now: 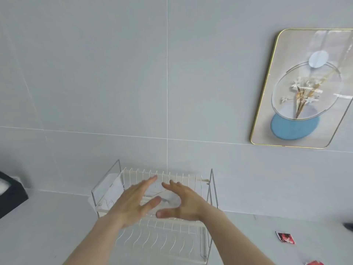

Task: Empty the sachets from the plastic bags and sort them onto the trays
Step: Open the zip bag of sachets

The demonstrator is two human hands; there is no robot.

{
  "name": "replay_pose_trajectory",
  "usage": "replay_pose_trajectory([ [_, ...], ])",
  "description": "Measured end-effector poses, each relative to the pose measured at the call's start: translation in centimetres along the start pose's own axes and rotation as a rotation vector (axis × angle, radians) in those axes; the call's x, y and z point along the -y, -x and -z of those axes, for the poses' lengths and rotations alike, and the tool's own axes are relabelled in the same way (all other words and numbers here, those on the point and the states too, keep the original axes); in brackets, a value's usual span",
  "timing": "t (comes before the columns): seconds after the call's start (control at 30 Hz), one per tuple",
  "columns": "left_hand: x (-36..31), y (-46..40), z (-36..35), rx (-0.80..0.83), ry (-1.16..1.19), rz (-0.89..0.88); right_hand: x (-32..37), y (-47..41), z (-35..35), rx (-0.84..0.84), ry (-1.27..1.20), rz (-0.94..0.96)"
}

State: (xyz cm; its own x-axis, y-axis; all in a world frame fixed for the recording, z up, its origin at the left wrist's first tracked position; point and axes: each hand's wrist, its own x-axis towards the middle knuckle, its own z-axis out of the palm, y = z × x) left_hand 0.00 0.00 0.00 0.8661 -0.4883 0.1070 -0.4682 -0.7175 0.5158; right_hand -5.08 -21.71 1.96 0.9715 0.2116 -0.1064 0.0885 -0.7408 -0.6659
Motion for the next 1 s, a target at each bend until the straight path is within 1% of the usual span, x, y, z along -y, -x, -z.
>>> replay_pose_trajectory([
  [0.03,0.0,0.4,-0.4,0.045,0.042,0.027,0.1,0.2,-0.2,0.047,0.033,-0.003],
  [0.07,0.4,0.5,-0.9,0.100,0.026,0.062,0.0,0.2,-0.5,0.079,0.086,-0.002],
  [0.13,1.1,1.3,-2.4,0.143,-0.014,0.085,-0.7,0.4,-1.4,0.098,0.182,-0.018],
  [0.2,0.6,1.8,-2.7,0.147,-0.055,0.097,-1.5,0.3,-2.1,0.091,0.268,-0.030],
  [0.3,-0.6,2.1,-2.4,0.157,-0.156,0.072,-2.4,-0.1,-2.8,0.033,0.286,-0.054],
  [0.43,0.0,1.6,-2.7,0.058,-0.246,-0.012,-2.5,-0.4,-2.7,-0.082,0.240,-0.021],
  [0.53,-0.6,0.2,-1.8,-0.023,-0.258,-0.074,-2.1,-0.9,-1.5,-0.214,0.125,-0.019],
  [0.63,-3.5,-1.3,0.2,-0.180,-0.186,-0.160,-1.7,-1.0,0.7,-0.400,-0.040,0.053],
  [0.7,-5.6,-2.2,1.7,-0.278,-0.118,-0.194,-0.9,-0.5,3.0,-0.494,-0.135,0.119],
  [0.77,-8.1,-3.0,3.3,-0.349,-0.045,-0.242,0.4,0.7,5.6,-0.529,-0.218,0.161],
  [0.83,-10.8,-3.5,4.8,-0.402,0.085,-0.290,1.5,2.3,8.3,-0.536,-0.345,0.176],
  [0.93,-14.6,-3.8,6.4,-0.455,0.211,-0.376,2.5,5.4,11.6,-0.542,-0.585,0.186],
  [1.0,-16.5,-3.8,6.7,-0.463,0.276,-0.416,2.7,7.4,12.8,-0.571,-0.696,0.189],
])
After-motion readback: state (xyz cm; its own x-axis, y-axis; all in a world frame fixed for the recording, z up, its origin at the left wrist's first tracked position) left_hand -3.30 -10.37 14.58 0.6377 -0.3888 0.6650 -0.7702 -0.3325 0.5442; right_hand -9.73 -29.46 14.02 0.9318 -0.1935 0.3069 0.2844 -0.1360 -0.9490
